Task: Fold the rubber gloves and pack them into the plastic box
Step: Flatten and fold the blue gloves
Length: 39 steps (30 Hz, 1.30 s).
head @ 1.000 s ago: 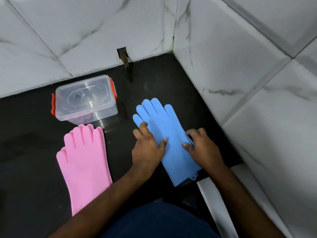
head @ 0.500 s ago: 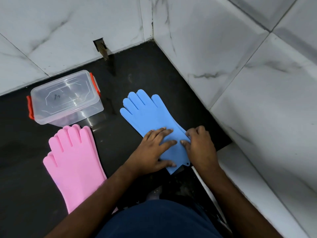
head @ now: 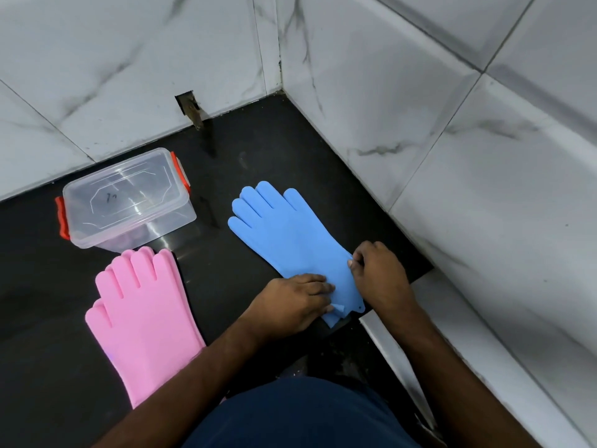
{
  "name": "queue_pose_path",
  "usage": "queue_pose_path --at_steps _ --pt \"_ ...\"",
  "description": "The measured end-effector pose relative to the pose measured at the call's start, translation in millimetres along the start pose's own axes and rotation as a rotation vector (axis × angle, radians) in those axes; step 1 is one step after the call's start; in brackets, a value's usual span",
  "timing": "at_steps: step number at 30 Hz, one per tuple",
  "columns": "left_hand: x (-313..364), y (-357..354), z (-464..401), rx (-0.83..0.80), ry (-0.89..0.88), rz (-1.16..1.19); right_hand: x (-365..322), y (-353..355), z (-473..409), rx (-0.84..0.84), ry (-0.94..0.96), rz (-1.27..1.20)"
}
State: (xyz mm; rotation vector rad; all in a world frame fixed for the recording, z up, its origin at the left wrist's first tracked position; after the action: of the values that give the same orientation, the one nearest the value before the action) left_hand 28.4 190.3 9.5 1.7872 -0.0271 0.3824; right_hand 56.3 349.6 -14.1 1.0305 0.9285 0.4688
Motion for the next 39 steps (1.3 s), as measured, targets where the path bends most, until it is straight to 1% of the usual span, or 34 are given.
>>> queue_pose_path --at_steps 3,5,7,9,11,13,15,17,19,21,23,25,26,28,29,32,34,36,39 --pt "3 -2 -2 -0.023 0.026 0.009 -2 -1 2 0.017 0.007 0.072" --pt "3 -4 -1 -0.049 0.018 -0.007 -1 -1 2 0.025 0.002 0.046" --pt "-1 -7 2 -0.102 0.039 0.045 0 -1 3 0.028 0.007 0.008" --pt "-9 -11 3 -0.165 0.120 0.139 2 0 3 0.025 0.022 -0.008" --pt "-19 -13 1 -0.171 0.211 0.144 6 1 3 -0.006 0.023 0.001" --pt "-33 -14 -1 -0.165 0.323 0.178 11 -1 3 -0.083 0.014 0.008" --pt "-45 -13 1 -0.096 0.440 0.353 9 -4 6 -0.187 0.059 -0.045" --pt "-54 -13 4 0.000 0.545 0.610 -3 1 13 -0.231 0.190 -0.174" --pt "-57 -17 6 0.036 0.643 0.875 -18 12 19 -0.201 0.293 -0.349" --pt "-55 -19 5 0.042 0.708 1.059 -32 21 22 -0.179 0.336 -0.547" --pt "-51 -23 5 0.059 0.739 1.284 -45 19 22 -0.253 0.318 -0.742" --pt "-46 -24 12 0.150 0.801 1.520 -51 13 22 -0.336 0.235 -0.875" --pt "-49 -26 18 0.218 0.847 1.591 -51 9 21 -0.364 0.189 -0.923" --pt "-56 -29 28 0.281 0.915 1.610 -49 2 18 -0.390 0.135 -0.983" --pt "-58 -30 32 0.270 0.919 1.583 -48 -2 17 -0.392 0.117 -1.000" --pt "-63 -23 35 0.259 0.863 1.408 -45 -14 11 -0.383 0.111 -0.985" --pt "-67 -18 39 0.283 0.852 1.193 -42 -13 5 -0.305 0.146 -0.873" --pt "-71 -14 40 0.303 0.864 1.014 -36 -6 -4 -0.164 0.181 -0.682" --pt "-74 -11 36 0.309 0.847 1.007 -29 7 -14 0.036 0.230 -0.398"
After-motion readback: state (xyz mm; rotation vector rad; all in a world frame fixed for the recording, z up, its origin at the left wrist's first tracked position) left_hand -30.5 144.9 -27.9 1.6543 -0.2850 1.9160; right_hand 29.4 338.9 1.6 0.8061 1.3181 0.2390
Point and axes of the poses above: each hand's wrist, its own z-axis away from the middle knuckle, its own y-axis out of the back of the hand, x = y × z, the point moved 8 cm from there along -z, towards the middle knuckle, and after that the axes turned 1 degree about y, right-handed, at the moved point
